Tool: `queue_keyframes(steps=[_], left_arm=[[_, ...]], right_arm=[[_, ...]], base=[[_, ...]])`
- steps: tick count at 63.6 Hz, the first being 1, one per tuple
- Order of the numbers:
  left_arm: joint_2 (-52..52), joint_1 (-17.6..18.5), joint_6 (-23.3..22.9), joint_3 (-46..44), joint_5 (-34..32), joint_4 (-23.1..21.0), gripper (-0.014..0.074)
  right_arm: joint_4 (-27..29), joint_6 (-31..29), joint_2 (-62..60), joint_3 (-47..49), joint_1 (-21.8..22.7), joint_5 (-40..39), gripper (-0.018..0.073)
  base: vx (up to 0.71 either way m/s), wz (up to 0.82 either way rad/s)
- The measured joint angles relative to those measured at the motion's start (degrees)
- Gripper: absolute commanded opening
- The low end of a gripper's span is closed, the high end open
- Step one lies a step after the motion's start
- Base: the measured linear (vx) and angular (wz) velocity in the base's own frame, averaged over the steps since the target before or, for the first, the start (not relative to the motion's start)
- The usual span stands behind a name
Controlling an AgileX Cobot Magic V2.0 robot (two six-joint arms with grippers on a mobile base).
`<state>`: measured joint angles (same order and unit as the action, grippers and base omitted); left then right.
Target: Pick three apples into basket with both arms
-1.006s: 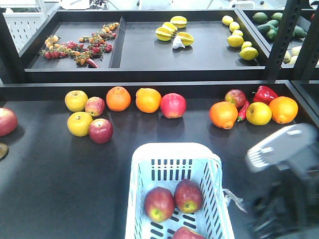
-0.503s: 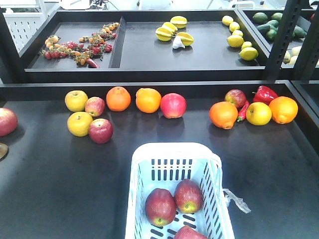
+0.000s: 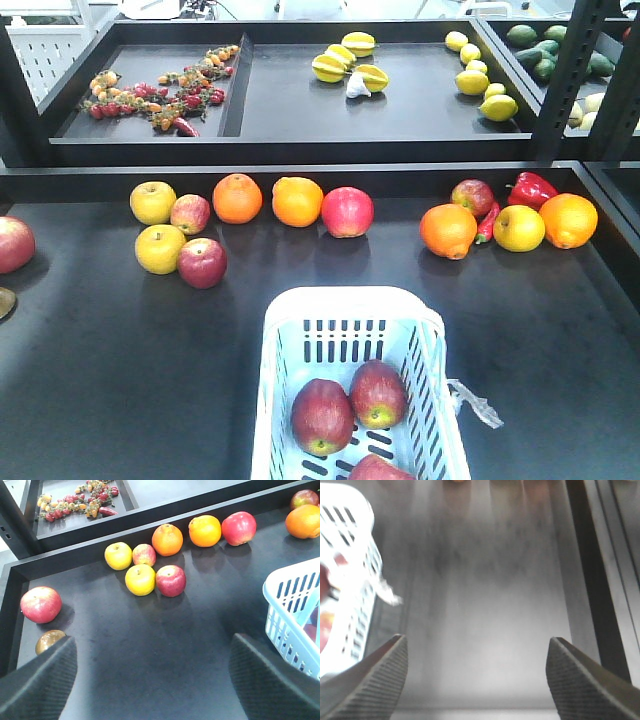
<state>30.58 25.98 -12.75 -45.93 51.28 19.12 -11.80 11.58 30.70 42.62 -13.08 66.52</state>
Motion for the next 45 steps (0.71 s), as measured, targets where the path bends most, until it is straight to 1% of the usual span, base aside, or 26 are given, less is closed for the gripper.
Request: queue_keyframes(steps=[13, 45], left_arm=[[0.00, 0.00, 0.00, 0.00, 0.00, 0.00, 0.0585], [0.00, 0.00, 0.00, 0.00, 0.00, 0.00, 0.0585]], right_arm=[[1.03, -0.05, 0.00, 0.00, 0.00, -1.18, 0.0544], [1.03, -0.05, 0.00, 0.00, 0.00, -3.49, 0.0539]], base=[[0.00, 0.00], [0.00, 0.00]])
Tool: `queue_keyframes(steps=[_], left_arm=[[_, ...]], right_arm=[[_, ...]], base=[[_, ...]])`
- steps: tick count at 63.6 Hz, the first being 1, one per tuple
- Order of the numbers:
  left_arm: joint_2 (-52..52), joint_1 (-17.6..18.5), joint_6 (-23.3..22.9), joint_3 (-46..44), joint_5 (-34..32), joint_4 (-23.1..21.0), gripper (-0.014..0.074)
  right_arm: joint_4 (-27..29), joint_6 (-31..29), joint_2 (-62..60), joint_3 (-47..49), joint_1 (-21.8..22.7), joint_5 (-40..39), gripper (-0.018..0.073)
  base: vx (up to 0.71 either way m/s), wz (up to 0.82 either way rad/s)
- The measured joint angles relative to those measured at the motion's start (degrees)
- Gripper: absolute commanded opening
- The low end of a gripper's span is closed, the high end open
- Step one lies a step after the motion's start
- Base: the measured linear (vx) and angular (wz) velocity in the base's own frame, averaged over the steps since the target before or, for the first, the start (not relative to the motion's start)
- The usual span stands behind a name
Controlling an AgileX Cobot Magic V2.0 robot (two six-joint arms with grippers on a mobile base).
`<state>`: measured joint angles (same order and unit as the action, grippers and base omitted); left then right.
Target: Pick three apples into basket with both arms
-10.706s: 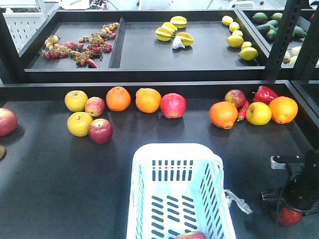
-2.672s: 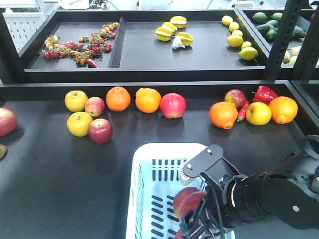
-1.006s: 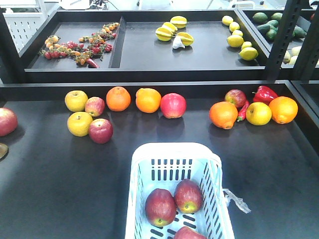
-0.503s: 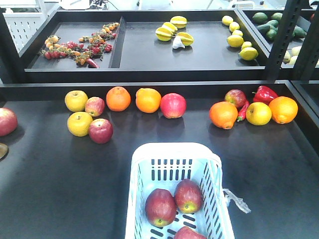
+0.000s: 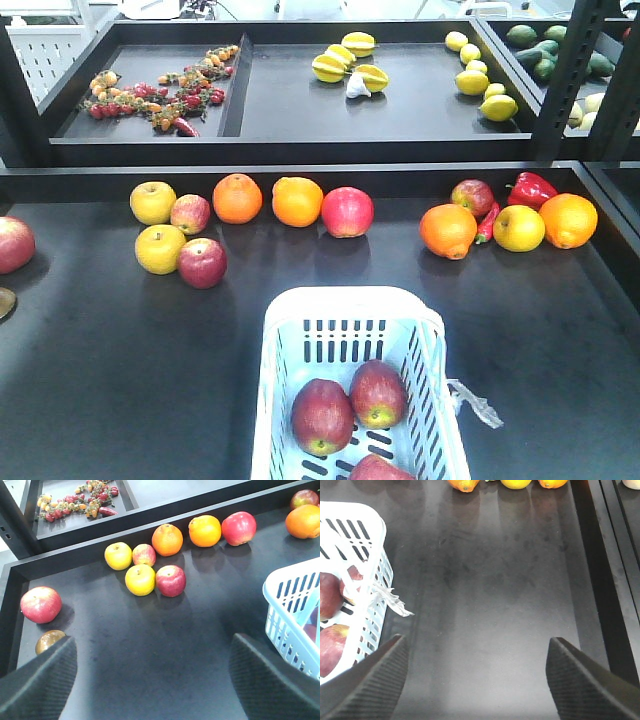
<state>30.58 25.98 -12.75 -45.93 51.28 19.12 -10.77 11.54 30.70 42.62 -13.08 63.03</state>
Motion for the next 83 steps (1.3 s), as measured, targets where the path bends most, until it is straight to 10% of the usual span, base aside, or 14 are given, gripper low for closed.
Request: queue_keyframes(steps=[19, 37, 43, 83], left_arm=[[0.00, 0.00, 0.00, 0.00, 0.00, 0.00, 0.0545], [0.00, 0.00, -0.44, 0.00, 0.00, 0.00, 0.0137], [0.00, 0.00, -0.47, 0.00, 0.00, 0.00, -0.0010], [0.00, 0.00, -0.47, 0.00, 0.00, 0.00, -0.0008]], right_arm=[[-0.46, 0.00, 0.00, 0.00, 0.00, -0.47, 0.0342], [-0.72, 0.00, 0.00, 0.00, 0.00, -1.15, -0.0016], [-0.74, 0.00, 0.00, 0.00, 0.00, -1.78, -0.0010], [-0.85, 0.00, 0.00, 0.00, 0.00, -2.94, -0.0009]], base=[[0.00, 0.00], [0.00, 0.00], [0.00, 0.00], [0.00, 0.00]])
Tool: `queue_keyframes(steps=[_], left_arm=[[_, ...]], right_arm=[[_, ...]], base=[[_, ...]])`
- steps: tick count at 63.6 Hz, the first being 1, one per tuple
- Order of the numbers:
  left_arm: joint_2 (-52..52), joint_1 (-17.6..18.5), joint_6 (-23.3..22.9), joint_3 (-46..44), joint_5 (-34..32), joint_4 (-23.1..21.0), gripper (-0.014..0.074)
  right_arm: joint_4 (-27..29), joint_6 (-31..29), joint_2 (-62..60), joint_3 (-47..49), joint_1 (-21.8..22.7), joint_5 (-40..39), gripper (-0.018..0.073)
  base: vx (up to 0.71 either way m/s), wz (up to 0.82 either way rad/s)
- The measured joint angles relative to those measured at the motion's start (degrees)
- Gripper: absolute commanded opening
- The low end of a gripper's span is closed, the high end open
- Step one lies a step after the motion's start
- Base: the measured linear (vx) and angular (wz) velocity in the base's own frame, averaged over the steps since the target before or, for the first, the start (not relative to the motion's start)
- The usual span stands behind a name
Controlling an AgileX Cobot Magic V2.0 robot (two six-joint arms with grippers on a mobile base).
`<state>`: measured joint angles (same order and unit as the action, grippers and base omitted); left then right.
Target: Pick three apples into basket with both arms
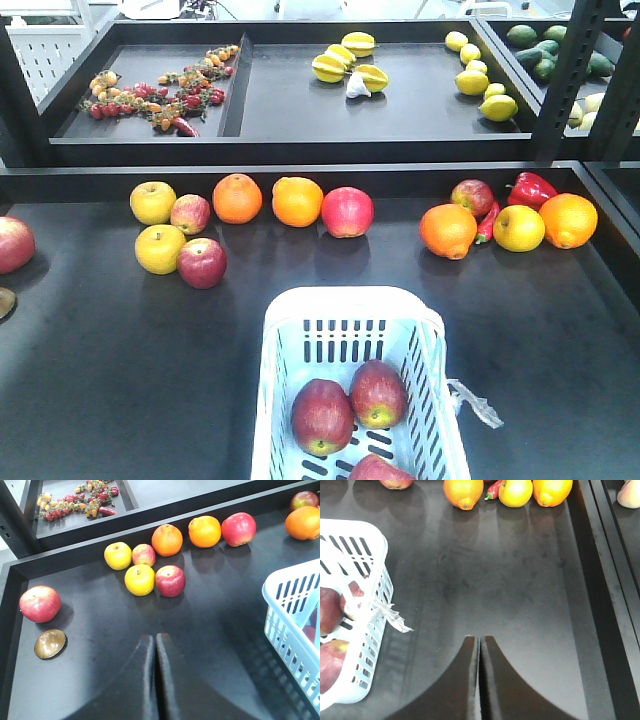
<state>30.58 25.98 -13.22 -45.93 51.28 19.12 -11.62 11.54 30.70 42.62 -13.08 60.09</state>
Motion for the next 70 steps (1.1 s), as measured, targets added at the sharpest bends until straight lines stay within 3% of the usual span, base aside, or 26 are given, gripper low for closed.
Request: queue_keyframes(steps=[38, 48, 70], left_arm=[[-0.67, -0.13, 0.00, 0.16, -0.88, 0.13, -0.0006], [-3.76, -2.37, 0.00, 4.83, -8.52, -0.34, -0.0006], [-15.60, -12.96, 0.00, 25.78, -30.50, -9.10, -0.0006]], right_arm=[[-0.01, 0.00, 0.00, 0.00, 0.00, 0.00, -0.0009], [-0.01, 0.00, 0.00, 0.00, 0.00, 0.00, -0.0009], [-0.01, 0.00, 0.00, 0.00, 0.00, 0.00, -0.0009]], base=[[0.00, 0.00], [0.00, 0.00], [0.00, 0.00]])
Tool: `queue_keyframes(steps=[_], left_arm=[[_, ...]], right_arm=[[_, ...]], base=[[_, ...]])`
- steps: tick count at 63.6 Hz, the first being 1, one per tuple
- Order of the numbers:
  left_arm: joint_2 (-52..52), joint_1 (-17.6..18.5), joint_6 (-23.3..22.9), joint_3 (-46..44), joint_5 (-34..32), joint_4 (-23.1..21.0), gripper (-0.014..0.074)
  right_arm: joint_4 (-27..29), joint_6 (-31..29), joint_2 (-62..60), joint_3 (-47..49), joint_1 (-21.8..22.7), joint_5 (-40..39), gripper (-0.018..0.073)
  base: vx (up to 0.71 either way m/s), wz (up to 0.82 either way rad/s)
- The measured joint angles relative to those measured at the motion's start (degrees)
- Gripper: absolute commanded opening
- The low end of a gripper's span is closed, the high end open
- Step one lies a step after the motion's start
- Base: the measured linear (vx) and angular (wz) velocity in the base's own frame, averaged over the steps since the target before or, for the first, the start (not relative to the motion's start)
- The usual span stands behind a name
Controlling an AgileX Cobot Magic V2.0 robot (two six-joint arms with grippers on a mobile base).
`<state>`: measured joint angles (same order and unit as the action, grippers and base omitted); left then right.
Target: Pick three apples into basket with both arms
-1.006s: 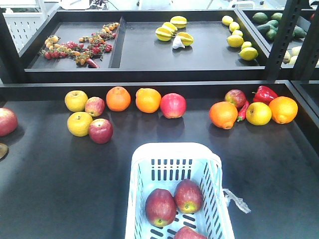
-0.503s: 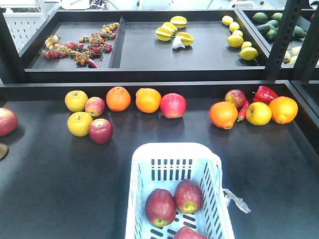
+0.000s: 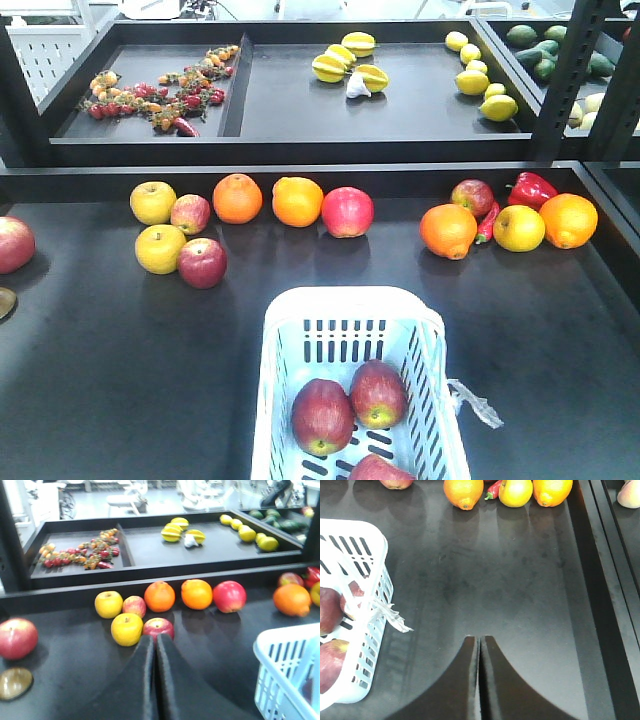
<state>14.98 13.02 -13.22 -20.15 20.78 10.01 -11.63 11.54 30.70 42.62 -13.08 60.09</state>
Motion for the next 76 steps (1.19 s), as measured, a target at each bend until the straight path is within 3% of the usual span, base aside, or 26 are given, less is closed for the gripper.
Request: queue_keyframes(steps=[17, 30, 76], left_arm=[[-8.87, -7.80, 3.57, 12.78, -7.38, -5.13, -0.0006], [-14.27, -11.17, 3.96, 19.26, -9.51, -6.47, -0.0006], [-15.72, -11.73, 3.96, 21.55, -15.05, -7.53, -0.0006]], right_arm=[[0.00, 0.00, 0.00, 0.00, 0.00, 0.00, -0.0009], [0.00, 0.00, 0.00, 0.00, 0.00, 0.00, -0.0009], [0.00, 0.00, 0.00, 0.00, 0.00, 0.65, -0.0009]], base=[[0.00, 0.00], [0.00, 0.00], [0.00, 0.00]])
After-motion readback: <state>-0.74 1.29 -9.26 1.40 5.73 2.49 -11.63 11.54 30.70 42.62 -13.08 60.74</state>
